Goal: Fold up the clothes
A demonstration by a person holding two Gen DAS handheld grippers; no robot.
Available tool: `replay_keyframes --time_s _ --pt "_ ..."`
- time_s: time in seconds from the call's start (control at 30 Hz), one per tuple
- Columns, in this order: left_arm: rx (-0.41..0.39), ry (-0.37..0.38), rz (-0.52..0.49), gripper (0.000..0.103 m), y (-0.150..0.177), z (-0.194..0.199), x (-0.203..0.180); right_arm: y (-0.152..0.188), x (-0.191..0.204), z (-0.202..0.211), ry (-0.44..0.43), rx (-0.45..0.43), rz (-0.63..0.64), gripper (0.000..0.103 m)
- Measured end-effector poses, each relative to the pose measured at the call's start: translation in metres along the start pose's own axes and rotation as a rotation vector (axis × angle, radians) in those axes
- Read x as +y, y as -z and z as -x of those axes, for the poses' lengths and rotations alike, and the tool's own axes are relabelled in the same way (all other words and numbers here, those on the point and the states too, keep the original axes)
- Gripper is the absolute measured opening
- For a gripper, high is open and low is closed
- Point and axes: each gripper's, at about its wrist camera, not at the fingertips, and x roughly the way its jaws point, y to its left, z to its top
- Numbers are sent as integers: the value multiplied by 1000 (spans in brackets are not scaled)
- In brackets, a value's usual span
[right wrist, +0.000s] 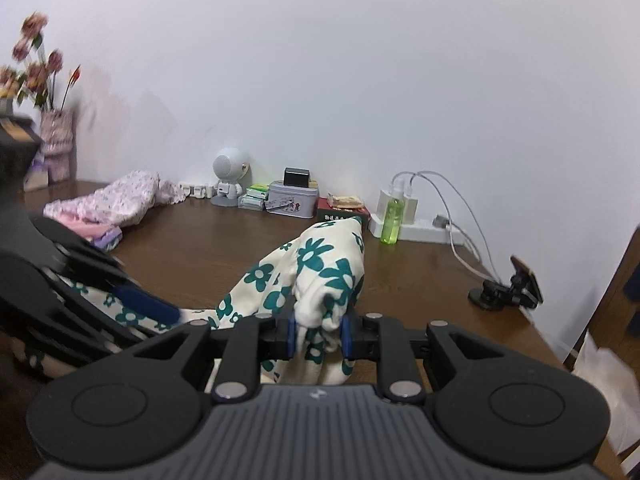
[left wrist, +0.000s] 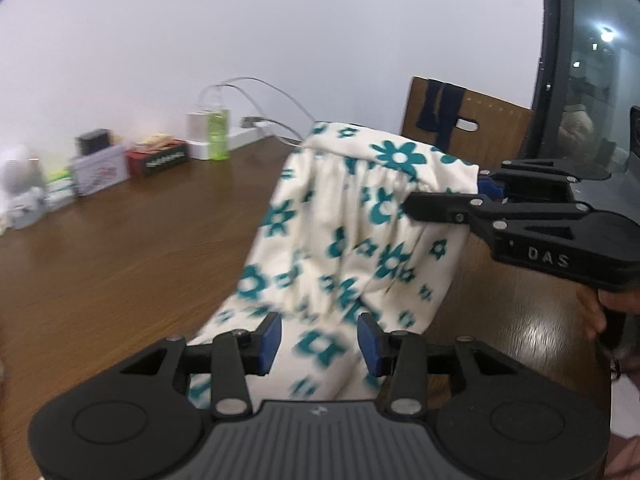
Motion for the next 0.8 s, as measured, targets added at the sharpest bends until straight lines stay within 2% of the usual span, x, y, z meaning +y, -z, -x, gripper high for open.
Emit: replay_keyframes --time_s 0.17,0.3,0.47,0.8 --pt "33 -100 -7 40 19 25 17 -6 23 2 14 -18 122 19" --pt "97 -88 -14 38 31 19 21 -10 46 5 15 -32 221 19" --pt "85 -60 8 38 36 20 23 -12 75 8 -12 -46 329 19" --pt "60 -20 23 38 41 23 29 0 123 4 -151 -28 561 19"
